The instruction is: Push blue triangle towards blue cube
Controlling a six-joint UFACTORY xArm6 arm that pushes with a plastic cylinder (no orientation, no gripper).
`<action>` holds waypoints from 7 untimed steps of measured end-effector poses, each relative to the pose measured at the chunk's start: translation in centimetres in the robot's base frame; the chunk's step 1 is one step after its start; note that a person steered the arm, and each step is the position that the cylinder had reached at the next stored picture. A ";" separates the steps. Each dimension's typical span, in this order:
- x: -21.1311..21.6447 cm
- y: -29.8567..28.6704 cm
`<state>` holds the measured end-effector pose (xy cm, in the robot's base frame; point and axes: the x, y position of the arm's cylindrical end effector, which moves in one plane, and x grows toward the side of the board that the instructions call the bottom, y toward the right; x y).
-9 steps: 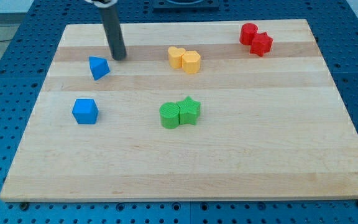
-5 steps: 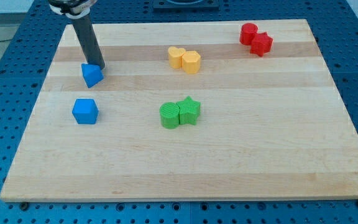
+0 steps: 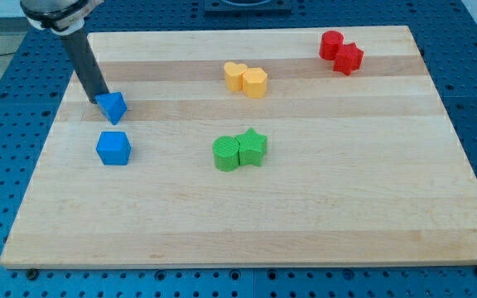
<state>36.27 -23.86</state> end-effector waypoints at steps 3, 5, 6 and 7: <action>2.6 6.2; 3.7 -0.6; 5.5 -1.0; 7.0 1.9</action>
